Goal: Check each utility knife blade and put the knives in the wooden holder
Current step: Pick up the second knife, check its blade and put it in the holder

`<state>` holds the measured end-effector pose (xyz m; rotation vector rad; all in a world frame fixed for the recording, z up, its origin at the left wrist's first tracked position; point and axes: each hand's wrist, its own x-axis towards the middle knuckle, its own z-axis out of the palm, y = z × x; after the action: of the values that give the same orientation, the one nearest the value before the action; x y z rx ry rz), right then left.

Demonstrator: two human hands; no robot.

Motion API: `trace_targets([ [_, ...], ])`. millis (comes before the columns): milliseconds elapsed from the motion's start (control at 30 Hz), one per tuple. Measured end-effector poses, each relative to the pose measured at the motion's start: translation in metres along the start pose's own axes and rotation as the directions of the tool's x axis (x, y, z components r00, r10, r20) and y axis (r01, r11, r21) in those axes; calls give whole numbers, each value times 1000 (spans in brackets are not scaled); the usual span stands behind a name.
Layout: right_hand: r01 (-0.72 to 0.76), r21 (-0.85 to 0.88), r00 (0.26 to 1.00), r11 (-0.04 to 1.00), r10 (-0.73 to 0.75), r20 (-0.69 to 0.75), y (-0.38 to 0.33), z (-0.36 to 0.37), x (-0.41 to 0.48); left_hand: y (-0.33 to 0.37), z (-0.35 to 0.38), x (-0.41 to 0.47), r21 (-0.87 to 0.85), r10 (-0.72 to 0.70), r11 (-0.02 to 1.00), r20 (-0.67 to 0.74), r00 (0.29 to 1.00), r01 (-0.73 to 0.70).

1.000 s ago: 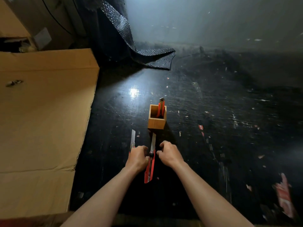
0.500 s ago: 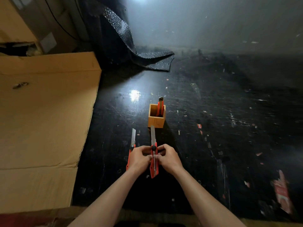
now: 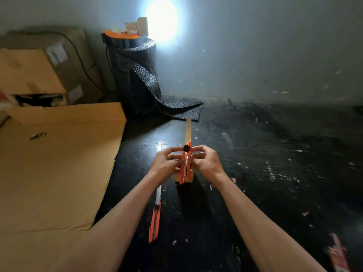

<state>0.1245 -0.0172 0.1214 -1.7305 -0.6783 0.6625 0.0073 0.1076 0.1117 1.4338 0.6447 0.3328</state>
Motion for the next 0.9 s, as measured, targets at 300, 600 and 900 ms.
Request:
trace_targets([
  [300, 225, -135, 970, 965, -235, -67, -72, -22, 29, 77, 5, 17, -75, 151, 986, -21, 988, -152],
  [600, 338, -343, 919, 876, -386, -82, -100, -40, 45, 104, 14, 23, -82, 215, 973, -32, 976, -217],
  [900, 335, -262, 936, 905, -351, -16, -90, -32, 41, 113, 6, 30, -171, 216, 960, -51, 975, -222],
])
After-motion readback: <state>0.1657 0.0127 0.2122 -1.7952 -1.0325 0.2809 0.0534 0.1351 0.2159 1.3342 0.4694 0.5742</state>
